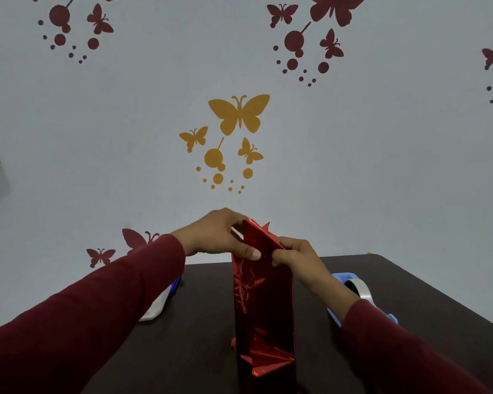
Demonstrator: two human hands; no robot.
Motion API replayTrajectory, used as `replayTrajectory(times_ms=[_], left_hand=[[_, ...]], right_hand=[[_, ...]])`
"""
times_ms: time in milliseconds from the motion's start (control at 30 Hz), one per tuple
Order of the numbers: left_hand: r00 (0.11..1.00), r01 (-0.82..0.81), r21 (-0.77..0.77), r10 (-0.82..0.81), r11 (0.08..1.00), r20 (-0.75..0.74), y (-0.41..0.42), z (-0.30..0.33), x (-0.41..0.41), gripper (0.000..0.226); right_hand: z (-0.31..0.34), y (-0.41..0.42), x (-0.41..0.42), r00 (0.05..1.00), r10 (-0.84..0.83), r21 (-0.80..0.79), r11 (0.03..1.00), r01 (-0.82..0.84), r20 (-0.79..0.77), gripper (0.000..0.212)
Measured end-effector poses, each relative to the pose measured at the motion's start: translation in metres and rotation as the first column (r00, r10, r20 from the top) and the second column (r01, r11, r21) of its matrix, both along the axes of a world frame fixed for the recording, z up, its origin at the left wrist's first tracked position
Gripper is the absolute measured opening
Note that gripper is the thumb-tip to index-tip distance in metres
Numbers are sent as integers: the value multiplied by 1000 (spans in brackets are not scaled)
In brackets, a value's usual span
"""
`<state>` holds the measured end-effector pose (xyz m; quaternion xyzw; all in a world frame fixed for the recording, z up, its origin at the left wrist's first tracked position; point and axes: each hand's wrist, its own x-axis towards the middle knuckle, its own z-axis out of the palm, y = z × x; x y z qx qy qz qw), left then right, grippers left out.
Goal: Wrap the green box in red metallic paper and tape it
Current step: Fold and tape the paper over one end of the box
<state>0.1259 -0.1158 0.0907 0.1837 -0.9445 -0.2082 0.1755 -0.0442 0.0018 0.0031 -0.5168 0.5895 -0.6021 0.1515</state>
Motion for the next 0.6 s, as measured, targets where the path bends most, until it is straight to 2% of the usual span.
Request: replayTrajectory(times_ms=[33, 100, 233, 333, 400, 500, 600], left_hand=[[1000, -11, -20, 11, 1000, -2, -2, -1, -1, 36], [993, -32, 31, 35, 999, -108, -4, -2, -3, 28], [973, -39, 147, 71, 988, -220, -2, -7, -2, 33], [939, -48, 284, 141, 958, -315, 0, -17, -2, 28], [909, -67, 323, 192, 944, -371, 1, -20, -4, 29], [915, -9, 329, 141, 944, -377, -2, -19, -3, 25], [932, 86, 341, 45, 936, -359, -3, -16, 3, 9]], right_hand=[[0, 0, 1, 1000, -2, 0, 1000, 2, -3, 7], [1, 1, 1, 1000, 5, -8, 1000, -5, 7, 8], [2, 0, -2, 998, 36, -24, 999, -35, 43, 3], [-1, -4, -4, 999, 29, -19, 999, -28, 23, 17], [-1, -4, -4, 999, 31, -25, 999, -30, 22, 17], [1, 0, -3, 998, 49, -26, 999, -48, 32, 13], [2, 3, -1, 996, 78, -35, 997, -76, 46, 13]])
